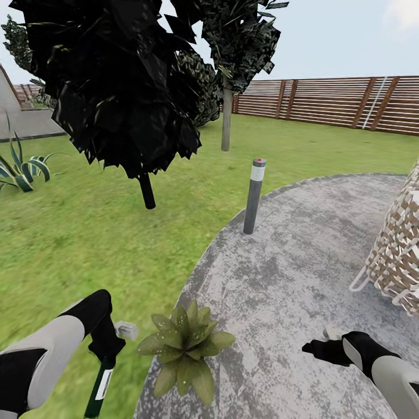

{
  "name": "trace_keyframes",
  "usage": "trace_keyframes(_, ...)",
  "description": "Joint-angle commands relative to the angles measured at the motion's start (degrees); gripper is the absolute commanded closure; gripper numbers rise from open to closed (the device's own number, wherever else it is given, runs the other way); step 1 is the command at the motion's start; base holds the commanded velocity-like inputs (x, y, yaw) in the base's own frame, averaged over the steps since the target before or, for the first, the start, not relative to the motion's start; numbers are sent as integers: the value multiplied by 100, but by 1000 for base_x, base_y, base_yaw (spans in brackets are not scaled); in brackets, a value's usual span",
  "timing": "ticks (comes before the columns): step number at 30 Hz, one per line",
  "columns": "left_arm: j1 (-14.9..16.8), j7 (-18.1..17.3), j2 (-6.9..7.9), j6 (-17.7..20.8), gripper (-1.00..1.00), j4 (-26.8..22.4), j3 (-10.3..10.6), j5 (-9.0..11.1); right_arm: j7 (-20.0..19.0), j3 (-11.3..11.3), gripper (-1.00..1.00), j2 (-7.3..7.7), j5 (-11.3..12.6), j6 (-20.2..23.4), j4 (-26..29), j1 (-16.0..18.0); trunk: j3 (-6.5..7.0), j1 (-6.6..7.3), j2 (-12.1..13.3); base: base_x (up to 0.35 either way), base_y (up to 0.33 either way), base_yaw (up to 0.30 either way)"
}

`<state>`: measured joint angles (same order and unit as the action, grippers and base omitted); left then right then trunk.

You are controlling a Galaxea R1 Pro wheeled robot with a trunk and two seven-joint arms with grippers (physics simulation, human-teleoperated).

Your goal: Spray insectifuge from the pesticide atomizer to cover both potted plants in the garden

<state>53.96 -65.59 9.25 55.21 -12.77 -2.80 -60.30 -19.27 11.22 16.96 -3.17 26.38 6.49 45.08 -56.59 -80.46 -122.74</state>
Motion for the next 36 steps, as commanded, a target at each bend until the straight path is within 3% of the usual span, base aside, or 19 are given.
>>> trace_keyframes(1,0,-52,-2,34,100,-140,-27,-61,-23,37,-100,0,-35,34,9,1,-5,1,-2,0,0,0)
trace_keyframes(5,0,-66,-2,39,100,-402,-33,-61,-24,36,-100,0,-35,34,10,1,-5,1,-2,0,0,0)
trace_keyframes(15,0,-77,-80,34,100,-448,-30,-61,-24,37,-100,0,-35,34,10,1,-20,1,-2,0,0,-87)
trace_keyframes(21,0,-85,-56,45,100,-894,-21,-69,-24,34,-100,0,-35,34,10,1,-31,1,-2,0,0,-96)
trace_keyframes(30,0,-60,-68,42,100,-901,64,-70,-24,37,-100,0,-35,34,10,1,-33,1,-2,-2,0,2)
trace_keyframes(36,0,-61,-81,51,100,-878,69,-60,-28,30,-100,0,-42,34,33,1,-60,1,-2,-270,0,183)
